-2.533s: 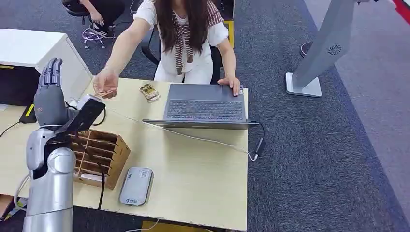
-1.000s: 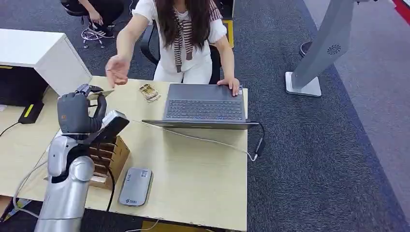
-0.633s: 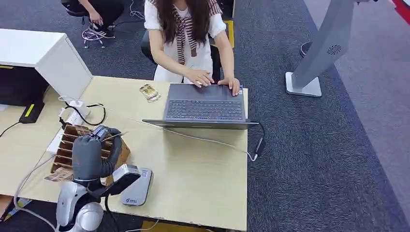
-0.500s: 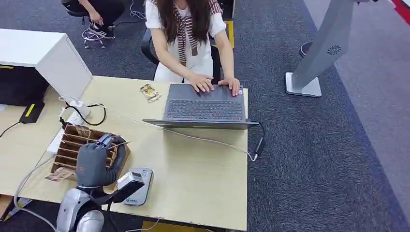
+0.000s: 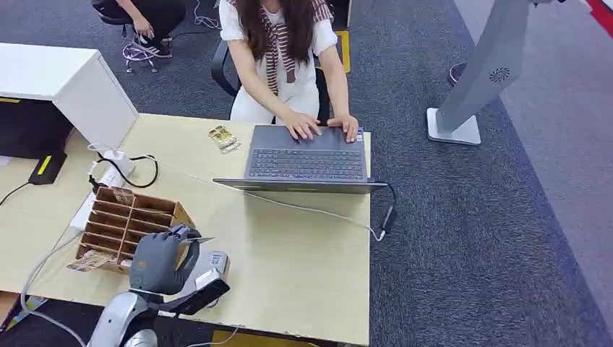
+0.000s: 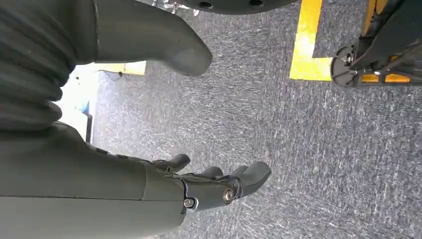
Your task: Pass the card to the sensor for recognition and then transmit it.
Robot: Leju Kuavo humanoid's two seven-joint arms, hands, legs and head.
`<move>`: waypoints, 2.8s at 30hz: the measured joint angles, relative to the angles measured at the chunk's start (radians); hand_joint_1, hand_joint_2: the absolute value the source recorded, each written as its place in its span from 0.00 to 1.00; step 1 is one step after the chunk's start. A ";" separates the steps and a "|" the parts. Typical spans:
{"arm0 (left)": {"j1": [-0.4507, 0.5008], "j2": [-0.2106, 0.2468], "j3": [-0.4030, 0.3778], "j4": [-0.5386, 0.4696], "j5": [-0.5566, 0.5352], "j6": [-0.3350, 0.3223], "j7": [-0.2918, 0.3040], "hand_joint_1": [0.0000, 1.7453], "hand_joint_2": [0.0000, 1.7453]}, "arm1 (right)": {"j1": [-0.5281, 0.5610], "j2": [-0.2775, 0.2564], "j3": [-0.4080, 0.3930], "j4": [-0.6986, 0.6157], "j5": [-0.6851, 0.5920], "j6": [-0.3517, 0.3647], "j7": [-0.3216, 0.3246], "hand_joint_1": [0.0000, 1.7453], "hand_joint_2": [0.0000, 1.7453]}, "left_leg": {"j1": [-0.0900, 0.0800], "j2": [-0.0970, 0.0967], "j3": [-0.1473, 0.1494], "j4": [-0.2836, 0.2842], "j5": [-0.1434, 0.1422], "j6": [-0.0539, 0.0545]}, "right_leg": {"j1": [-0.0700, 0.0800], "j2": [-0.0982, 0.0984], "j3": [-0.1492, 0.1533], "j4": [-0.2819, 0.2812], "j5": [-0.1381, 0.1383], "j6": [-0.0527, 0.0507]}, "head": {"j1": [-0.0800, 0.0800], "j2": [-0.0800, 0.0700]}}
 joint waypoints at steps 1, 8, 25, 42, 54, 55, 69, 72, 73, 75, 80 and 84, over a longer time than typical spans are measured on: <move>0.000 0.006 -0.005 0.010 -0.003 -0.006 0.006 1.00 1.00 | 0.000 0.000 0.000 0.000 0.000 0.000 0.000 0.00 1.00 | 0.000 0.000 0.000 0.000 0.000 0.000 | 0.000 0.000 0.000 0.000 0.000 0.000 | 0.000 0.000; 0.000 0.040 -0.019 0.060 -0.015 -0.061 0.065 1.00 1.00 | 0.000 0.000 0.000 0.000 0.006 0.002 0.002 0.00 1.00 | 0.000 0.000 0.000 0.000 0.000 0.000 | 0.000 0.000 0.000 0.000 0.000 0.000 | 0.000 0.000; -0.006 0.139 -0.062 0.132 0.011 -0.168 0.110 1.00 1.00 | -0.001 0.000 0.000 0.000 0.022 0.009 0.010 0.00 1.00 | 0.000 0.000 0.002 0.000 0.000 0.000 | 0.000 0.000 0.002 0.000 0.000 0.000 | 0.000 0.000; -0.010 0.149 -0.071 0.138 0.012 -0.127 0.108 1.00 1.00 | -0.001 0.000 0.000 0.000 0.032 0.009 0.009 0.00 1.00 | 0.000 0.000 0.004 0.000 0.000 0.000 | 0.000 0.000 0.004 0.000 0.000 0.000 | 0.000 0.000; -0.081 0.111 -0.077 -0.014 0.010 0.003 0.054 1.00 1.00 | -0.002 0.001 0.000 0.000 0.036 0.004 0.000 0.00 1.00 | 0.000 0.000 0.003 0.000 0.001 0.000 | 0.000 0.000 0.003 0.000 0.000 0.000 | 0.000 0.000; -0.094 0.109 -0.077 -0.035 0.008 0.015 0.054 1.00 1.00 | -0.002 0.001 0.000 0.000 0.037 0.004 0.000 0.00 1.00 | 0.000 0.000 0.003 0.000 0.001 0.000 | 0.000 0.000 0.003 0.000 0.000 0.000 | 0.000 0.000; -0.529 0.137 -0.072 0.080 -0.118 -0.127 0.246 1.00 1.00 | -0.013 0.001 0.021 0.000 0.095 0.027 0.000 0.00 1.00 | 0.000 -0.002 0.002 0.000 0.006 0.001 | 0.000 -0.002 0.002 0.000 0.004 0.000 | 0.000 0.000; -0.666 0.152 -0.059 0.241 -0.139 -0.126 0.254 1.00 1.00 | -0.017 0.000 0.028 0.000 0.106 0.036 -0.002 0.00 1.00 | 0.000 -0.001 0.002 0.000 0.006 0.000 | 0.000 -0.001 0.002 0.001 0.006 -0.001 | 0.000 0.000; -0.699 0.155 -0.058 0.281 -0.141 -0.125 0.254 1.00 1.00 | -0.017 0.000 0.029 0.000 0.108 0.037 -0.005 0.00 1.00 | 0.000 -0.001 0.002 0.000 0.006 0.000 | 0.000 -0.001 0.002 0.001 0.006 -0.001 | 0.000 0.000; -0.743 0.159 -0.055 0.341 -0.141 -0.122 0.256 1.00 1.00 | -0.017 0.000 0.033 0.000 0.107 0.036 -0.006 0.00 1.00 | 0.000 -0.001 0.001 0.000 0.007 0.000 | 0.000 -0.001 0.002 0.001 0.006 -0.001 | 0.000 0.000; -0.797 0.157 -0.051 0.430 -0.131 -0.113 0.251 1.00 1.00 | -0.019 0.000 0.034 0.000 0.105 0.032 -0.009 0.00 1.00 | 0.000 -0.001 0.000 0.000 0.006 0.000 | 0.000 -0.001 0.001 0.000 0.006 -0.001 | 0.000 0.000; -0.811 0.150 -0.051 0.455 -0.130 -0.113 0.251 0.96 1.00 | -0.019 0.000 0.034 0.000 0.103 0.032 -0.008 0.00 1.00 | 0.000 -0.001 0.000 0.000 0.006 0.000 | 0.000 -0.001 0.000 0.000 0.006 -0.001 | 0.000 0.000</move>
